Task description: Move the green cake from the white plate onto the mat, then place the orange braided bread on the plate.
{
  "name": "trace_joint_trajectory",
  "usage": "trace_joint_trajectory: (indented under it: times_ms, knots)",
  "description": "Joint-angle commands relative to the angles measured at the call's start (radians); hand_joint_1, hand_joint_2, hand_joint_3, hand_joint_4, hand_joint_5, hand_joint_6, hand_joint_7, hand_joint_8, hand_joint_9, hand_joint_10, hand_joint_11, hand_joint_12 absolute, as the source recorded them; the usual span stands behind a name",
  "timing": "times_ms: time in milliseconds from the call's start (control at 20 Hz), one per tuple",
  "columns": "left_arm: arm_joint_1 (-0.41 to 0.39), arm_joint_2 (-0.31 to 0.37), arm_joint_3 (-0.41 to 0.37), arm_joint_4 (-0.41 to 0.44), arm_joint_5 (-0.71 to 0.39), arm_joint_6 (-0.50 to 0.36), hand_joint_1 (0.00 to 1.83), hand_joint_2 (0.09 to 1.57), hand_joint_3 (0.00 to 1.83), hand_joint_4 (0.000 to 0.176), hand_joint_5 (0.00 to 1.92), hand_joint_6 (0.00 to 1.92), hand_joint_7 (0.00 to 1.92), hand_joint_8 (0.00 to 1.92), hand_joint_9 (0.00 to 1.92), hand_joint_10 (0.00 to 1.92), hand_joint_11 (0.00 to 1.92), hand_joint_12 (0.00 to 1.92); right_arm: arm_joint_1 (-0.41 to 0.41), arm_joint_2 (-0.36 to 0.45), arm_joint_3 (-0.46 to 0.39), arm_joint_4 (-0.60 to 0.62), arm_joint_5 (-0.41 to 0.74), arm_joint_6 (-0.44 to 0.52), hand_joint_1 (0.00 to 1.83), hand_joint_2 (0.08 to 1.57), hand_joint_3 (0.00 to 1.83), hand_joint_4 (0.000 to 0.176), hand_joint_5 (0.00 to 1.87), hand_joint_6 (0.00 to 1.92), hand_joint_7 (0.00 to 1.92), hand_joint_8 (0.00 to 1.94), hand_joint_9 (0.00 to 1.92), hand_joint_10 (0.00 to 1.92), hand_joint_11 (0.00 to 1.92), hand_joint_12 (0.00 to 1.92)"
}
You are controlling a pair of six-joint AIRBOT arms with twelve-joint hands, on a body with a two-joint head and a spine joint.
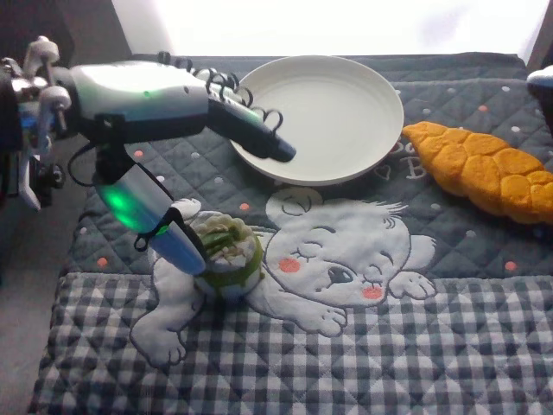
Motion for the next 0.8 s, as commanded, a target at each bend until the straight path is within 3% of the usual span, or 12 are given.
trace_joint_trajectory:
  times_ms: [0,50,100,150,200,250,350,450,600,650,750]
  knots:
    - [-0.010,0.015,-0.002,-0.072,-0.055,0.026,0.76,0.67,0.00,0.048,0.46,0.00,0.58,0.00,0.40,0.50,0.00,1.40,0.010,0.014,0.011,0.046,0.077,0.006,0.70,0.72,0.00,0.176,0.35,0.00,0.42,0.00,0.26,0.00,0.30,0.03]
    - [-0.011,0.024,-0.009,-0.118,-0.053,0.090,0.77,0.67,0.00,0.037,0.45,0.00,0.57,0.00,0.39,0.42,0.00,1.24,0.010,0.029,0.019,0.047,0.052,0.006,0.70,0.71,0.00,0.176,0.34,0.00,0.42,0.00,0.26,0.00,0.35,0.05]
    - [-0.015,0.029,-0.013,-0.145,-0.048,0.133,0.76,0.68,0.00,0.041,0.43,0.00,0.56,0.00,0.38,0.41,0.00,1.21,0.010,0.040,0.022,0.047,0.044,0.006,0.68,0.70,0.00,0.176,0.34,0.00,0.43,0.01,0.26,0.00,0.35,0.05]
    - [-0.030,0.039,-0.022,-0.169,-0.032,0.192,0.77,0.70,0.01,0.051,0.42,0.01,0.56,0.00,0.38,0.41,0.00,1.32,0.010,0.056,0.029,0.048,0.029,0.006,0.67,0.72,0.00,0.176,0.33,0.00,0.44,0.01,0.26,0.00,0.28,0.02]
    - [-0.038,0.044,-0.026,-0.184,-0.021,0.223,0.81,0.72,0.00,0.077,0.38,0.00,0.54,0.00,0.25,0.62,0.00,1.40,0.010,0.068,0.035,0.049,0.019,0.006,0.64,0.73,0.00,0.176,0.32,0.00,0.43,0.00,0.28,0.01,0.26,0.01]
    - [-0.040,0.046,-0.027,-0.197,-0.016,0.239,0.82,0.72,0.00,0.086,0.39,0.00,0.53,0.00,0.17,0.74,0.00,1.40,0.011,0.075,0.040,0.050,0.007,0.006,0.63,0.72,0.00,0.176,0.33,0.00,0.43,0.00,0.27,0.01,0.23,0.00]
    - [-0.033,0.047,-0.027,-0.285,-0.021,0.310,0.76,0.75,0.00,0.045,0.42,0.00,0.54,0.00,0.19,0.74,0.00,1.40,0.012,0.095,0.054,0.053,-0.035,0.006,0.67,0.72,0.00,0.176,0.36,0.01,0.48,0.02,0.29,0.01,0.21,0.00]
    - [-0.024,0.048,-0.027,-0.350,-0.030,0.358,0.74,0.77,0.01,0.071,0.40,0.00,0.50,0.00,0.19,0.69,0.00,1.36,0.013,0.109,0.063,0.053,-0.078,0.007,0.67,0.70,0.00,0.176,0.37,0.00,0.54,0.02,0.30,0.00,0.22,0.00]
    - [-0.025,0.049,-0.026,-0.373,-0.022,0.391,0.74,0.78,0.00,0.042,0.39,0.00,0.48,0.00,0.21,0.66,0.00,1.37,0.014,0.115,0.078,0.051,-0.106,0.018,0.71,0.70,0.00,0.176,0.36,0.00,0.56,0.01,0.31,0.01,0.27,0.03]
    - [-0.024,0.050,-0.027,-0.401,-0.022,0.427,0.75,0.78,0.00,0.029,0.39,0.00,0.46,0.00,0.25,0.53,0.00,1.29,0.015,0.115,0.082,0.047,-0.110,0.020,0.68,0.69,0.00,0.176,0.34,0.00,0.53,0.00,0.31,0.00,0.28,0.03]
    - [-0.016,0.051,-0.036,-0.497,-0.024,0.553,0.80,0.78,0.00,0.053,0.37,0.00,0.42,0.00,0.30,0.33,0.00,1.21,0.019,0.115,0.083,0.030,-0.120,0.021,0.67,0.68,0.00,0.176,0.34,0.00,0.58,0.02,0.31,0.00,0.28,0.03]
